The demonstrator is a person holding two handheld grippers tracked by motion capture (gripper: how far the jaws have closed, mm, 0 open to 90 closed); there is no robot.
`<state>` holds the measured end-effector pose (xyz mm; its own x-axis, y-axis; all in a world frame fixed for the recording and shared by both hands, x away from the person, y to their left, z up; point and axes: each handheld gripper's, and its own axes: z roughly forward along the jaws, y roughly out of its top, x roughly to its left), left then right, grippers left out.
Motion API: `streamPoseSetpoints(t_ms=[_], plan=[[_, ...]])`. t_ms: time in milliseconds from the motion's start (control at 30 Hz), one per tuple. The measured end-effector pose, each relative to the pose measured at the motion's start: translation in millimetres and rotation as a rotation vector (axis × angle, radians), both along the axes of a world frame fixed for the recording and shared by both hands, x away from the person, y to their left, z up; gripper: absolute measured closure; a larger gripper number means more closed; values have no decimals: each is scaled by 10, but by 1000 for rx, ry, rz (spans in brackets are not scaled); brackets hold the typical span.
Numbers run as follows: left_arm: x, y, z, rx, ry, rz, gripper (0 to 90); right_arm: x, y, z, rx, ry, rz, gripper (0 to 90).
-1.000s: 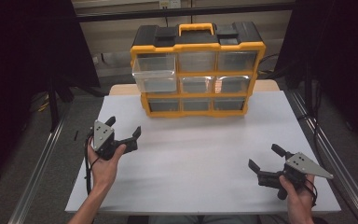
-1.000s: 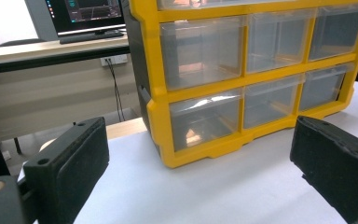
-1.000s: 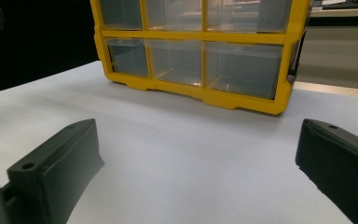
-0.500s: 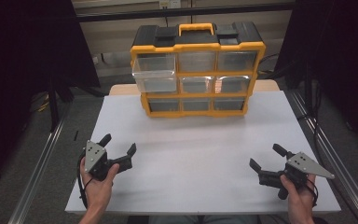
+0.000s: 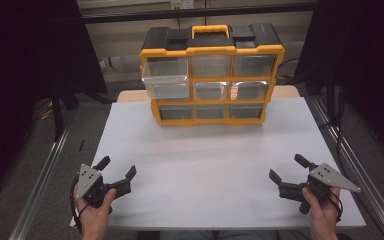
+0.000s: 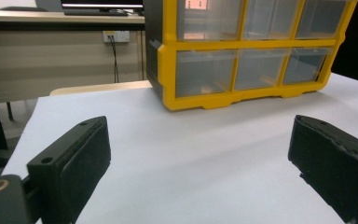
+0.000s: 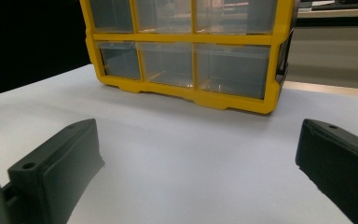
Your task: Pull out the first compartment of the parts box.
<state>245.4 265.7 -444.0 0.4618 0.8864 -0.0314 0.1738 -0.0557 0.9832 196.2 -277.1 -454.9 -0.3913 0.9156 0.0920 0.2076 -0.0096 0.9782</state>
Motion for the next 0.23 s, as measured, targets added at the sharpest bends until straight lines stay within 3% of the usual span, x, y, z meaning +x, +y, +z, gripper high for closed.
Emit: streamPoseSetpoints(t_ms=[33,233], plan=[[-19,2,-3,24,2,-5,58,-1,0,0,-2,-1,2,0],[-35,-29,3,33,17,-7,58,5,-10,-4,-4,-2,8,0]])
